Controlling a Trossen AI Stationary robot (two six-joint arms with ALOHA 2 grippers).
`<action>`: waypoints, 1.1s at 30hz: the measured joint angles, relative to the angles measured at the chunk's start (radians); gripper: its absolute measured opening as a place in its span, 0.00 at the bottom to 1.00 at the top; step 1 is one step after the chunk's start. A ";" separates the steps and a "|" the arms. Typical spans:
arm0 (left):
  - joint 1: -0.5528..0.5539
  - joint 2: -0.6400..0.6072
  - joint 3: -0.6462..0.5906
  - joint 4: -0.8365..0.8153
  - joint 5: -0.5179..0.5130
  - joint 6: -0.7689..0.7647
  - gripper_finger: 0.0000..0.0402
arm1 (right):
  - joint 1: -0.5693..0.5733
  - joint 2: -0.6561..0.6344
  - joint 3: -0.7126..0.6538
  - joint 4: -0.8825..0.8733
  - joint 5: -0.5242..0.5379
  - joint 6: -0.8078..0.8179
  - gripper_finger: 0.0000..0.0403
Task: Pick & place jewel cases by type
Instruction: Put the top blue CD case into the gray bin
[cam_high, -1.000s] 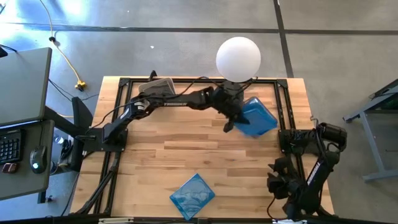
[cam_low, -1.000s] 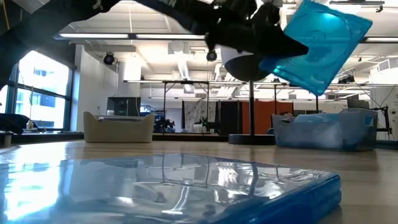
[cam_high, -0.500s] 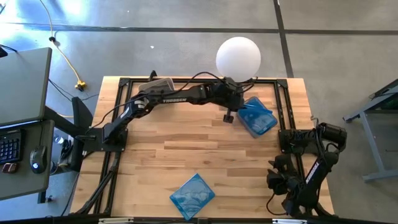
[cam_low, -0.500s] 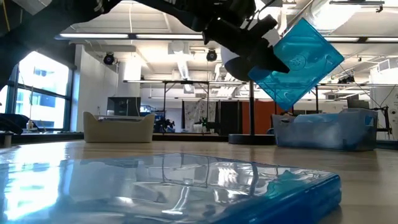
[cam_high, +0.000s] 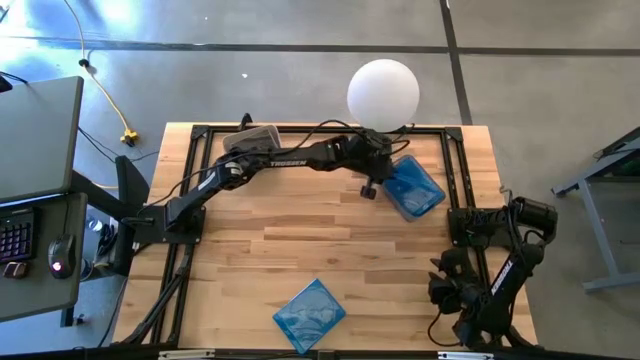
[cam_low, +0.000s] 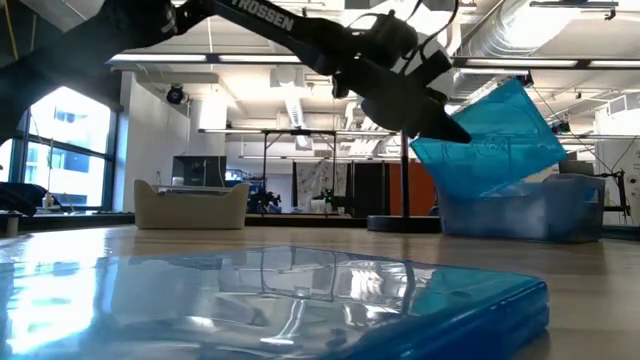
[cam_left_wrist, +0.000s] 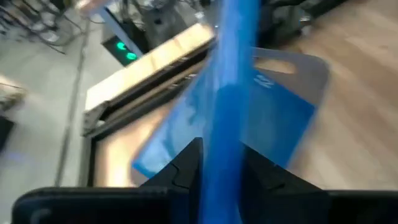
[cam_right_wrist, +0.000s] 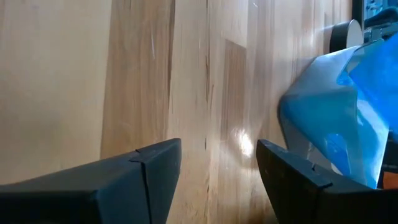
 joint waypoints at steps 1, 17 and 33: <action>0.000 0.006 0.002 0.011 -0.012 0.008 0.18 | 0.000 0.000 0.000 0.000 0.000 0.000 0.51; -0.001 0.012 -0.001 0.112 -0.154 0.125 0.29 | -0.005 0.000 0.000 0.000 0.003 -0.008 0.51; -0.014 0.007 -0.001 0.085 -0.160 0.184 0.31 | -0.022 0.000 0.000 -0.222 0.095 0.213 0.51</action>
